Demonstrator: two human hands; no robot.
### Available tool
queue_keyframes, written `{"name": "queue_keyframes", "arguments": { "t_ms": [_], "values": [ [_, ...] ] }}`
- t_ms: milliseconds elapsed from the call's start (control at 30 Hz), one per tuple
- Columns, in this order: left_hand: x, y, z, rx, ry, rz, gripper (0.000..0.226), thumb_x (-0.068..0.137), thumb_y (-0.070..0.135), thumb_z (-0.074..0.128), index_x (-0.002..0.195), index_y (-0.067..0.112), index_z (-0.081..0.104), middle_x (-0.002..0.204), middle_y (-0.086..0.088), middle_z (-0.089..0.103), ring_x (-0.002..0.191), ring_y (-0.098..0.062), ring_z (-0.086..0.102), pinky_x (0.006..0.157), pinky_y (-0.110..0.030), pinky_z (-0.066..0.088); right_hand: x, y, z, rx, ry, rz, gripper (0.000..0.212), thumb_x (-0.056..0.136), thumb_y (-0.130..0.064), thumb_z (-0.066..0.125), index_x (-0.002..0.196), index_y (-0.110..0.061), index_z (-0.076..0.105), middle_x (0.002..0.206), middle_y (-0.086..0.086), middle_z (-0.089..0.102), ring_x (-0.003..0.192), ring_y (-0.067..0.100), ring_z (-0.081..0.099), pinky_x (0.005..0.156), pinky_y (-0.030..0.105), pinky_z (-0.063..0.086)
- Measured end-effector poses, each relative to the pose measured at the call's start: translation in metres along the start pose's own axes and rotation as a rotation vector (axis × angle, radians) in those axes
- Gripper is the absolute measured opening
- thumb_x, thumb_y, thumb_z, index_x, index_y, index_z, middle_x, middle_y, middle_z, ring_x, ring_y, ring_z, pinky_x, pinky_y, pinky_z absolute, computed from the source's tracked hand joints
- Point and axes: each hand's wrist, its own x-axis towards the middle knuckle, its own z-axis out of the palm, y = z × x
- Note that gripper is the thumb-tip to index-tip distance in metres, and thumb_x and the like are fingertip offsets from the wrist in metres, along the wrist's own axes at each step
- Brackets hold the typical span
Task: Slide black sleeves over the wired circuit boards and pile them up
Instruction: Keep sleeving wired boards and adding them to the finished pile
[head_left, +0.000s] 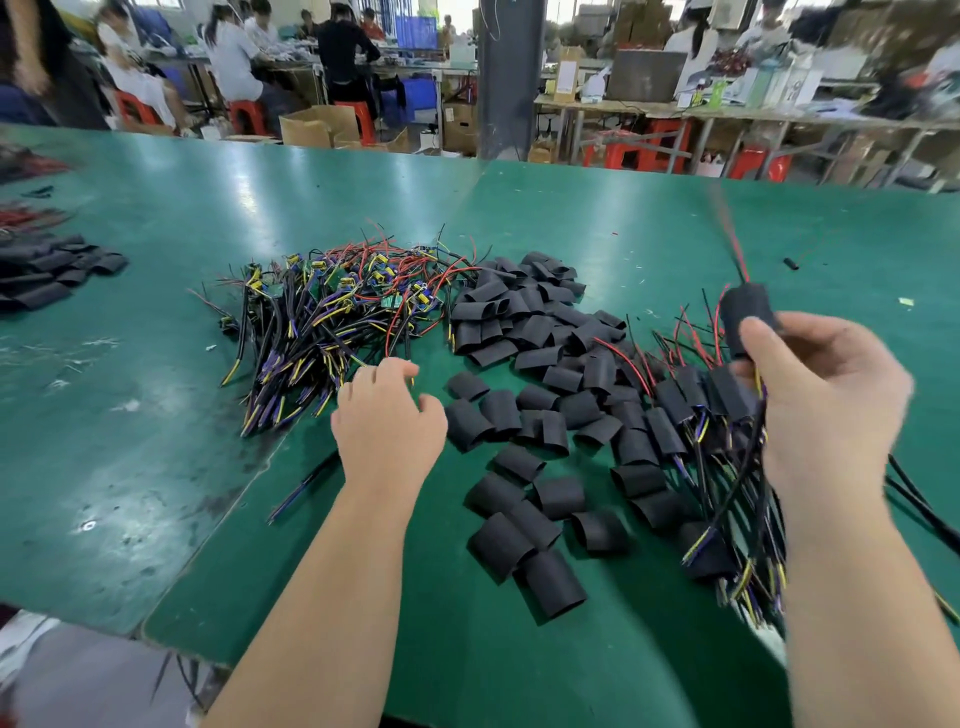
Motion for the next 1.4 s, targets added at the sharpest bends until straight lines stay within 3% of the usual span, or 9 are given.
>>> {"name": "queue_keyframes", "arguments": {
  "t_ms": [100, 200, 400, 533, 600, 800, 867, 1167, 1400],
  "values": [
    [-0.001, -0.002, 0.002, 0.136, -0.032, -0.038, 0.041, 0.088, 0.025, 0.056, 0.129, 0.029, 0.052, 0.128, -0.007, 0.049, 0.120, -0.029, 0.039, 0.097, -0.039, 0.031, 0.003, 0.007, -0.007, -0.626, 0.049, -0.168, 0.012, 0.080, -0.023, 0.071, 0.091, -0.019, 0.069, 0.086, 0.001, 0.067, 0.072, 0.020, 0.060, 0.081, 0.038, 0.049],
    [-0.002, -0.004, 0.006, 0.157, -0.031, -0.010, 0.037, 0.091, 0.029, 0.058, 0.127, 0.034, 0.055, 0.125, -0.005, 0.047, 0.118, -0.028, 0.040, 0.098, -0.039, 0.032, 0.000, 0.011, -0.004, -0.834, 0.069, -0.149, 0.028, 0.080, -0.016, 0.067, 0.107, -0.018, 0.068, 0.113, 0.015, 0.060, 0.102, 0.038, 0.053, 0.089, 0.043, 0.041],
    [0.009, -0.015, 0.004, -0.030, -0.023, 0.032, 0.033, 0.091, 0.002, 0.053, 0.120, 0.015, 0.061, 0.107, -0.009, 0.063, 0.097, -0.027, 0.058, 0.080, -0.036, 0.047, -0.012, 0.015, 0.009, -0.761, -0.089, -0.184, 0.025, 0.082, -0.010, 0.062, 0.104, -0.019, 0.068, 0.113, 0.014, 0.056, 0.108, 0.034, 0.048, 0.095, 0.038, 0.035],
    [0.006, -0.009, 0.002, -0.254, 0.034, 0.078, 0.029, 0.089, -0.001, 0.056, 0.112, 0.016, 0.056, 0.093, 0.000, 0.065, 0.088, -0.022, 0.062, 0.082, -0.038, 0.051, -0.019, 0.016, 0.017, -0.693, -0.128, -0.242, 0.021, 0.082, -0.006, 0.060, 0.094, -0.020, 0.069, 0.104, 0.006, 0.058, 0.092, 0.024, 0.055, 0.079, 0.024, 0.033],
    [0.004, -0.003, 0.001, -0.368, 0.082, 0.166, 0.028, 0.088, -0.003, 0.057, 0.106, 0.018, 0.054, 0.088, 0.005, 0.064, 0.082, -0.013, 0.062, 0.080, -0.022, 0.048, -0.024, 0.016, 0.020, -0.611, -0.154, -0.232, 0.021, 0.081, -0.004, 0.058, 0.088, -0.022, 0.067, 0.093, 0.001, 0.063, 0.079, 0.013, 0.057, 0.070, 0.013, 0.033],
    [-0.017, 0.019, 0.001, -0.583, -0.033, 0.537, 0.026, 0.081, -0.012, 0.060, 0.091, 0.012, 0.058, 0.083, 0.005, 0.064, 0.075, -0.002, 0.059, 0.073, -0.011, 0.045, -0.044, 0.014, 0.043, 0.219, -0.543, 0.670, 0.010, 0.089, -0.002, 0.060, 0.097, -0.002, 0.064, 0.080, 0.013, 0.072, 0.047, 0.014, 0.058, 0.045, 0.021, 0.047],
    [-0.024, 0.025, 0.005, -0.573, -0.122, 0.588, 0.027, 0.080, -0.011, 0.060, 0.090, 0.013, 0.058, 0.082, 0.009, 0.063, 0.076, 0.001, 0.058, 0.074, -0.008, 0.043, -0.047, 0.018, 0.049, 0.305, -0.612, 0.787, 0.012, 0.090, -0.015, 0.062, 0.097, -0.006, 0.065, 0.080, 0.010, 0.072, 0.050, 0.013, 0.060, 0.046, 0.020, 0.048],
    [-0.030, 0.029, 0.004, -0.585, -0.276, 0.549, 0.033, 0.080, -0.005, 0.067, 0.091, 0.022, 0.055, 0.079, 0.007, 0.064, 0.075, 0.000, 0.058, 0.072, -0.006, 0.041, -0.048, 0.029, 0.053, 0.332, -0.581, 0.810, 0.037, 0.062, -0.033, 0.076, 0.090, -0.012, 0.065, 0.064, -0.002, 0.063, 0.050, 0.009, 0.056, 0.045, 0.017, 0.046],
    [-0.029, 0.028, 0.009, -0.475, -0.322, 0.488, 0.033, 0.084, 0.010, 0.071, 0.115, 0.016, 0.064, 0.098, 0.006, 0.069, 0.082, -0.001, 0.061, 0.074, -0.005, 0.042, -0.049, 0.033, 0.051, 0.198, -0.649, 0.504, 0.014, 0.071, -0.015, 0.077, 0.064, -0.021, 0.067, 0.067, -0.003, 0.065, 0.059, 0.010, 0.058, 0.054, 0.019, 0.046]
  ]
}}
